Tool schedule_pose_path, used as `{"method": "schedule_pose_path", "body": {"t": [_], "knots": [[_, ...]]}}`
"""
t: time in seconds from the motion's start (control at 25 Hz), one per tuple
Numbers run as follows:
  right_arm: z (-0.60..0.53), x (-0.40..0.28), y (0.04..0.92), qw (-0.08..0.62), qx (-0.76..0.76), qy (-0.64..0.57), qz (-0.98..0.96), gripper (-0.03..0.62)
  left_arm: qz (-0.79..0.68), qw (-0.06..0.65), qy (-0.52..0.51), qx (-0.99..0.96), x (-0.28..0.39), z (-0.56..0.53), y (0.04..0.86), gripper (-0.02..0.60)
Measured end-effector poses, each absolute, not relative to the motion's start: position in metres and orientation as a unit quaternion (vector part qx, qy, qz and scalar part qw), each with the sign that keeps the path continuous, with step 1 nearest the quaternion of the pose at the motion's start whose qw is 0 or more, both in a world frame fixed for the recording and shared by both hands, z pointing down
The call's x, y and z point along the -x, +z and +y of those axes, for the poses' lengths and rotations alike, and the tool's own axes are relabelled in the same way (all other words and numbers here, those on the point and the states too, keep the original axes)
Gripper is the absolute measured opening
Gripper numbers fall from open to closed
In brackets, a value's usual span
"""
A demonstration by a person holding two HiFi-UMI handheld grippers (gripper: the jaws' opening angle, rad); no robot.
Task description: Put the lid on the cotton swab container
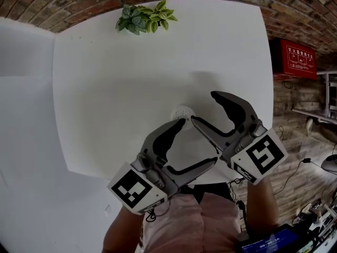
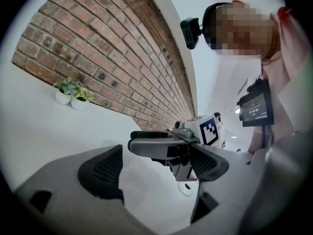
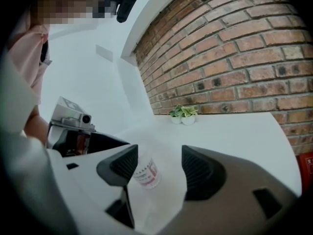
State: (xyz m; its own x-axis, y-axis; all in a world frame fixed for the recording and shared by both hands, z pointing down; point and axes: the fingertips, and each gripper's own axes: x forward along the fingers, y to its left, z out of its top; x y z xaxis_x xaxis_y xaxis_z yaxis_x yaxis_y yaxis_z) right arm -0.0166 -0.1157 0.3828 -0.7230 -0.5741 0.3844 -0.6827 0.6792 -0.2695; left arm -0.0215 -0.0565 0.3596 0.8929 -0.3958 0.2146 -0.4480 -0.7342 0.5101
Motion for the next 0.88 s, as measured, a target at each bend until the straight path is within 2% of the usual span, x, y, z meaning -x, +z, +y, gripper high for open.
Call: {"method": "schedule_pose_path", "body": {"t": [0.24, 0.88], "knots": [[-0.114, 0.015, 0.384, 0.129, -0.35, 0.208, -0.905, 0.277, -0.222, 0.321, 0.056, -0.919, 0.017, -0.054, 0.358, 0.439], [-0.111, 0.017, 0.38, 0.137, -0.344, 0.195, -0.908, 0.262, -0.206, 0.322, 0.059, -0.922, 0.007, -0.051, 0.355, 0.439]]}}
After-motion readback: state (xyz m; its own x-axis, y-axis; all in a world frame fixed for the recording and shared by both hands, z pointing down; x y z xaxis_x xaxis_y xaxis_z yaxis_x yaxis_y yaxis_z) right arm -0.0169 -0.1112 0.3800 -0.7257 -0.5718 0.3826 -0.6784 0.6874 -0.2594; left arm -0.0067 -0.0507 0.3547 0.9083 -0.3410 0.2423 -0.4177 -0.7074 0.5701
